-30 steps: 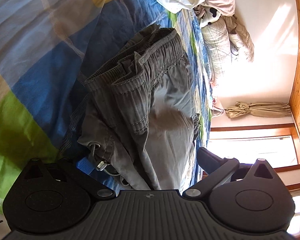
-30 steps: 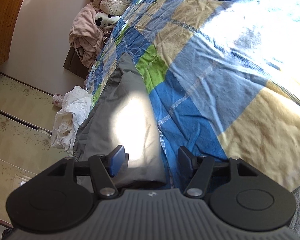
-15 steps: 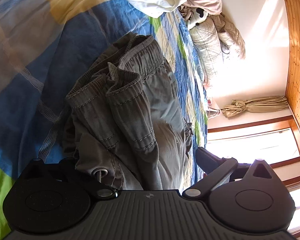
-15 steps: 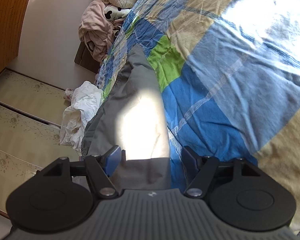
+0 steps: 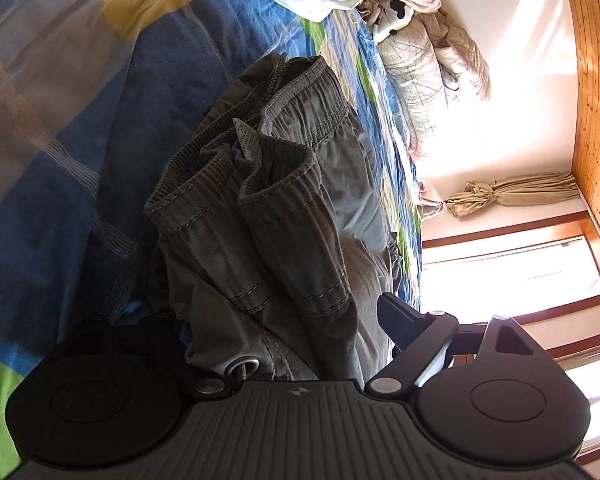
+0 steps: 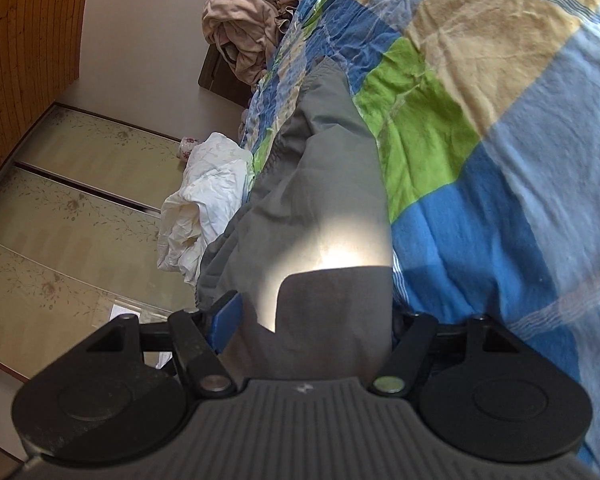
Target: Fold clothes
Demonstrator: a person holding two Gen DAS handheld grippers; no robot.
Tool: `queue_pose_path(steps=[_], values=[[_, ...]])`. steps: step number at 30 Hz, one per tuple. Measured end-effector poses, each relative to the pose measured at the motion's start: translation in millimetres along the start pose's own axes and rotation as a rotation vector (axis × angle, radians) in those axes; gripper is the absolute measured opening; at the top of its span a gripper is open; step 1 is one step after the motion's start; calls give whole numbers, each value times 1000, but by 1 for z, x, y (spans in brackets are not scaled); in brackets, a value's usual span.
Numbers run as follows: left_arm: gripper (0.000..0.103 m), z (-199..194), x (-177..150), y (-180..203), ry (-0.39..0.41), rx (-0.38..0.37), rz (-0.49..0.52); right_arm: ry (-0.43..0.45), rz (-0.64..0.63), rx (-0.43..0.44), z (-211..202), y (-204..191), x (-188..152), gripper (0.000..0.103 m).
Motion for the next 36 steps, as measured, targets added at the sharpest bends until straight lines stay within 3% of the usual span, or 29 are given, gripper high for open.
queue_pose_path(steps=[18, 19, 21, 24, 36], values=[[97, 12, 7, 1, 5, 4, -45, -177, -52, 185, 44, -10, 41, 61], [97, 12, 6, 1, 5, 6, -44, -184, -58, 178, 47, -12, 42, 60], [97, 12, 6, 1, 5, 10, -43, -187, -82, 138, 49, -12, 41, 46], [93, 11, 6, 1, 1, 22, -47, -179, -111, 83, 48, -12, 38, 35], [65, 3, 5, -1, 3, 99, -45, -88, -209, -61, 39, -42, 29, 20]])
Point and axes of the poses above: each gripper's, at about its wrist camera, not at the fingertips, and z roughly the way its jaws point, y to its right, x to its top, the point moved 7 cm from there along z, roughly the way its jaws point, and after that the axes turned 8 degrees about -x, right-handed, at the moved point
